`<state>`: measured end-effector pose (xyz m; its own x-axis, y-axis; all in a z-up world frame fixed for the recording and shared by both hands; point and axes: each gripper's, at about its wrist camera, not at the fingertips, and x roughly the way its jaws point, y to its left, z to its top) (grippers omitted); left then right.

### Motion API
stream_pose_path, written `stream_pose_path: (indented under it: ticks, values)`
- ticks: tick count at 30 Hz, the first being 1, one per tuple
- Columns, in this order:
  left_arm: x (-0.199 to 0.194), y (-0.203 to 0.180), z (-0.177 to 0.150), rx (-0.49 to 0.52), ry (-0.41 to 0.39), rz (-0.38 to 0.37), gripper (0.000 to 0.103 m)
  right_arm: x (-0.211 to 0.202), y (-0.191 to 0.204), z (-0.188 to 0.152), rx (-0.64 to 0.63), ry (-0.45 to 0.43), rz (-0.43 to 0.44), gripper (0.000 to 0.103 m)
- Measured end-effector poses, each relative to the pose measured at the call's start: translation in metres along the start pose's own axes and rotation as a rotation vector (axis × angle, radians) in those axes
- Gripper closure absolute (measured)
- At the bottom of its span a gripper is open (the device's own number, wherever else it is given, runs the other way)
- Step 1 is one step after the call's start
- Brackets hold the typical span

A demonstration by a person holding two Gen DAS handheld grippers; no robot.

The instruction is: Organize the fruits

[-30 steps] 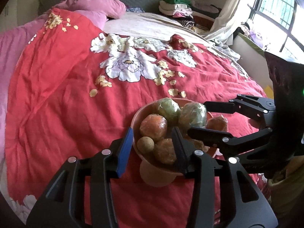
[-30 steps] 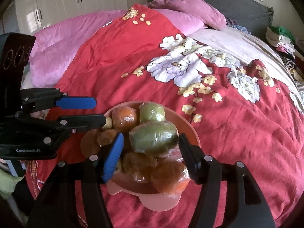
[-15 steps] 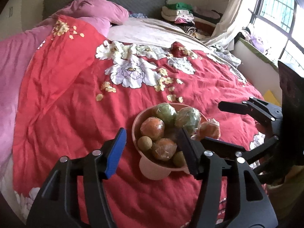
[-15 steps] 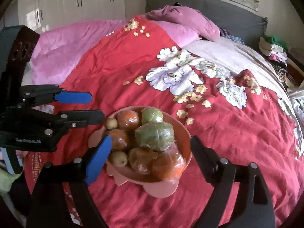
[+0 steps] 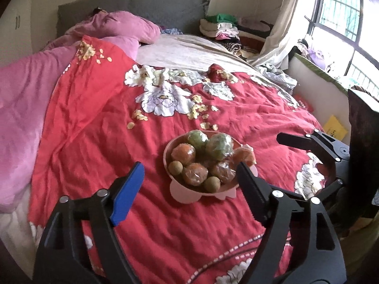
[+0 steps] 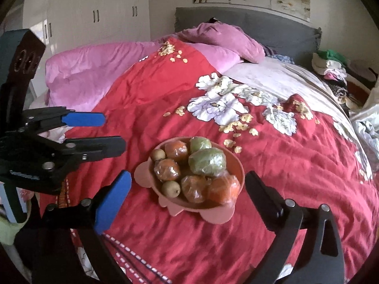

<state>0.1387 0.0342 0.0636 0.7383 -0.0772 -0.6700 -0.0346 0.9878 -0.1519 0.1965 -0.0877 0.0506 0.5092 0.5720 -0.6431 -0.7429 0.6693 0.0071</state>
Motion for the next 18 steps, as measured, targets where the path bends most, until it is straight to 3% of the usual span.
stream_pose_path:
  ticks: [8, 18]
  values:
    - [-0.017, -0.006, -0.017, -0.010, -0.006, -0.003, 0.011, -0.025, 0.002, -0.014, 0.059, -0.028, -0.030, 0.005]
    - [-0.025, -0.007, -0.028, -0.021, -0.004, -0.005, 0.010, -0.040, 0.004, -0.036, 0.086, -0.011, -0.064, 0.005]
